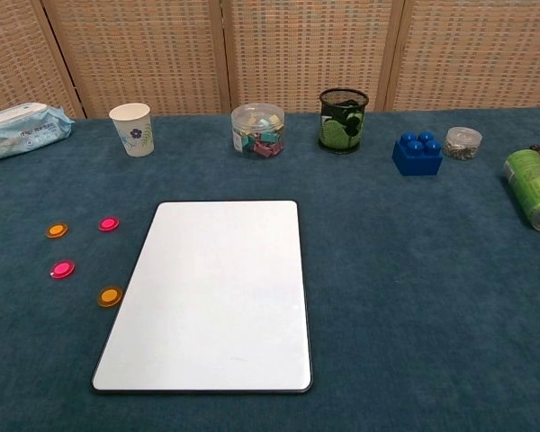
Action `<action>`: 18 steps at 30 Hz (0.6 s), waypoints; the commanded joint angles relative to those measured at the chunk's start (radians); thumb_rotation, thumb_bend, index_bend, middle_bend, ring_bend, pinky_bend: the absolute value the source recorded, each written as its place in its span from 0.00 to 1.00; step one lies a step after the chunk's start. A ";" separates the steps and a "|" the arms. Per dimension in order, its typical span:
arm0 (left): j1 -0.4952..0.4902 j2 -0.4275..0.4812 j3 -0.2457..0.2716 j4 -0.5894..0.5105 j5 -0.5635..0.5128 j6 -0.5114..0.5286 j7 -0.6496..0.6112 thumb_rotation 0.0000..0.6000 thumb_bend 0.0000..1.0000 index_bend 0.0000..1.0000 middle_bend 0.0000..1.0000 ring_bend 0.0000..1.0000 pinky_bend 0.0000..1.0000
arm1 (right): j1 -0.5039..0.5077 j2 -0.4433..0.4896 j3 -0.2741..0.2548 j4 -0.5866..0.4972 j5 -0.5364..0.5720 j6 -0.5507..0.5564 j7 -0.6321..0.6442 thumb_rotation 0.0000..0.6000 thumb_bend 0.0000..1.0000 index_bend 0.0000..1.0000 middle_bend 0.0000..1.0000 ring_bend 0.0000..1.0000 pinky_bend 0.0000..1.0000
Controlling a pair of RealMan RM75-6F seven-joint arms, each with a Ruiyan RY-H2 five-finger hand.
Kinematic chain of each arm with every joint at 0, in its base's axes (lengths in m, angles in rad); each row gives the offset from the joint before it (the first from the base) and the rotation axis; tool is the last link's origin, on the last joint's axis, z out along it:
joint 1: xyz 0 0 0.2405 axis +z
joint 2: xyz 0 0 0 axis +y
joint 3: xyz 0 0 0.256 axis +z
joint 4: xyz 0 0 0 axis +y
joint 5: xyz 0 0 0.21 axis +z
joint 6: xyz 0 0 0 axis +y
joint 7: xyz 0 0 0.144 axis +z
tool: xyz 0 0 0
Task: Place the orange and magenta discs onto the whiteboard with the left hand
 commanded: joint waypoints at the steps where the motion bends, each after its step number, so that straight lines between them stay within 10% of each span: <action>1: -0.105 -0.065 -0.041 0.085 -0.090 -0.114 0.056 1.00 0.34 0.34 0.00 0.00 0.00 | 0.001 0.002 -0.001 -0.001 0.001 -0.004 0.005 1.00 0.13 0.00 0.00 0.00 0.00; 18: -0.192 -0.248 -0.024 0.285 -0.262 -0.207 0.149 1.00 0.34 0.38 0.00 0.00 0.00 | 0.005 0.015 -0.004 -0.008 0.008 -0.026 0.029 1.00 0.13 0.00 0.00 0.00 0.00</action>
